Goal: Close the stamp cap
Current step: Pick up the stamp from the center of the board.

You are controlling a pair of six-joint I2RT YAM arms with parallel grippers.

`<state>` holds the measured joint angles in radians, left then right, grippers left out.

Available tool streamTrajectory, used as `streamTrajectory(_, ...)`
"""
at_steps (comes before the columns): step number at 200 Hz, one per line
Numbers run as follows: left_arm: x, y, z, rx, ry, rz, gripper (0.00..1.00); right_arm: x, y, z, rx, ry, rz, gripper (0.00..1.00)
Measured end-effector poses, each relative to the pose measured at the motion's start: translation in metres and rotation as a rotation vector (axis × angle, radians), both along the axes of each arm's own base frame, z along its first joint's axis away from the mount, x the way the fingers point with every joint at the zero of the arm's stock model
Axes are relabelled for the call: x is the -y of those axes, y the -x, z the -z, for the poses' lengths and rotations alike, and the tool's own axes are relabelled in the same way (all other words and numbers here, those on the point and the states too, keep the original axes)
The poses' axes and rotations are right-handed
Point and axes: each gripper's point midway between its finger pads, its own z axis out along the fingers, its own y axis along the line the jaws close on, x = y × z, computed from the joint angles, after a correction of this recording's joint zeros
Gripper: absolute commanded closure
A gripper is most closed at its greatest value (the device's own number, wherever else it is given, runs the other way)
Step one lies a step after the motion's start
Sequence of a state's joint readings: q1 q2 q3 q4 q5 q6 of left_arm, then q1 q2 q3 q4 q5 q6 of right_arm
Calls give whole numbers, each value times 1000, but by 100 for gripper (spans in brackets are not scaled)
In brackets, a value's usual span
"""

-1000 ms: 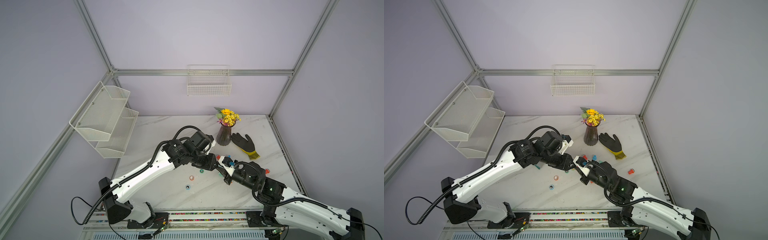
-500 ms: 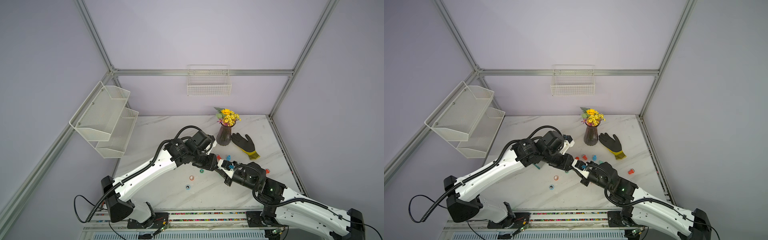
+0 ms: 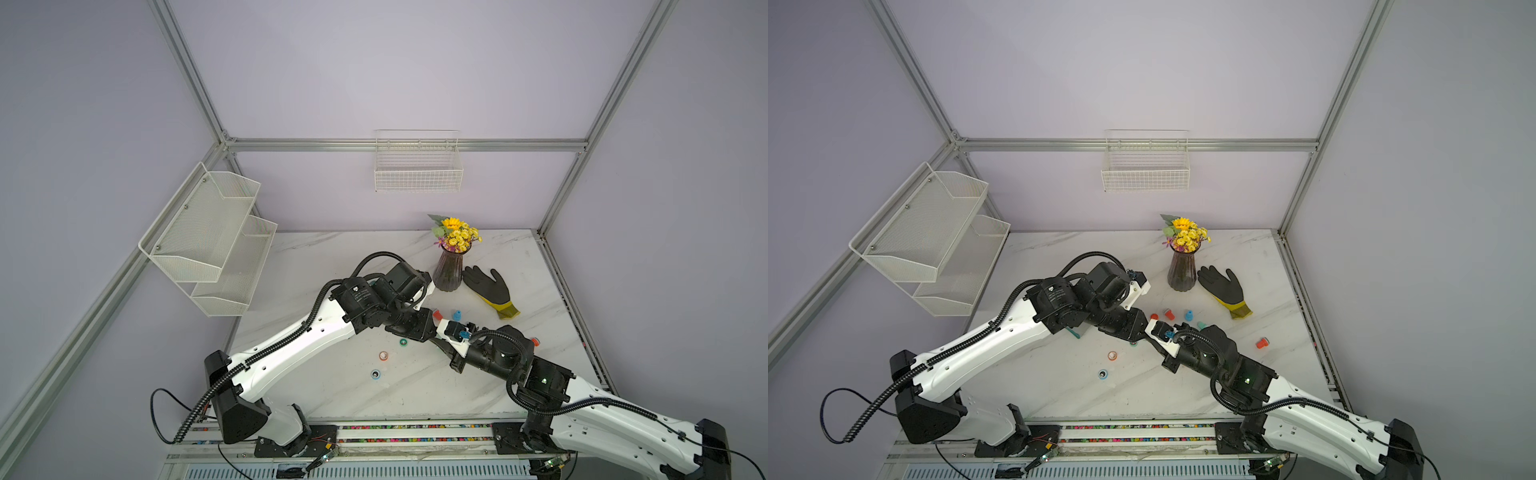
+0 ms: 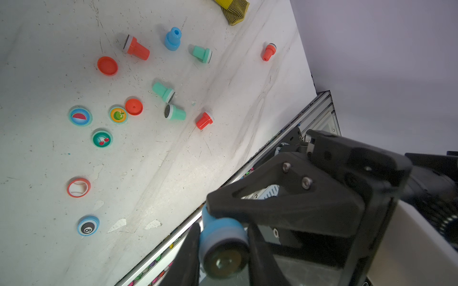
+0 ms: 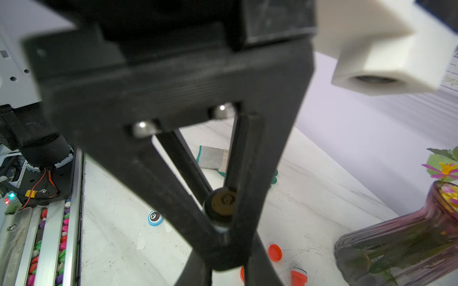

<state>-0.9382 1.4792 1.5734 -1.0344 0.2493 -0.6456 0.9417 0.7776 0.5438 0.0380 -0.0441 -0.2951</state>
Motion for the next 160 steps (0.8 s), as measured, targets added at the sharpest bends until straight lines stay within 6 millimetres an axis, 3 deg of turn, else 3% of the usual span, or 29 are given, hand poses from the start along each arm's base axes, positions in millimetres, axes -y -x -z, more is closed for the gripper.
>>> streamTrajectory(14,1,0,-2,7,7,6,84,1,1,-2,0,-9,1,66)
streamTrajectory(40,7,0,-17,38,68,26,84,7,6,-20,23,-61,-3,59)
streamTrajectory(59,10,7,-44,69,168,56,84,13,16,-47,60,-136,-27,55)
streamTrajectory(115,17,41,-143,94,555,156,85,28,53,-159,232,-401,-159,53)
streamTrajectory(134,18,52,-167,65,661,190,85,28,61,-179,270,-444,-196,53)
streamTrajectory(160,21,60,-186,36,743,225,86,22,63,-187,292,-459,-233,57)
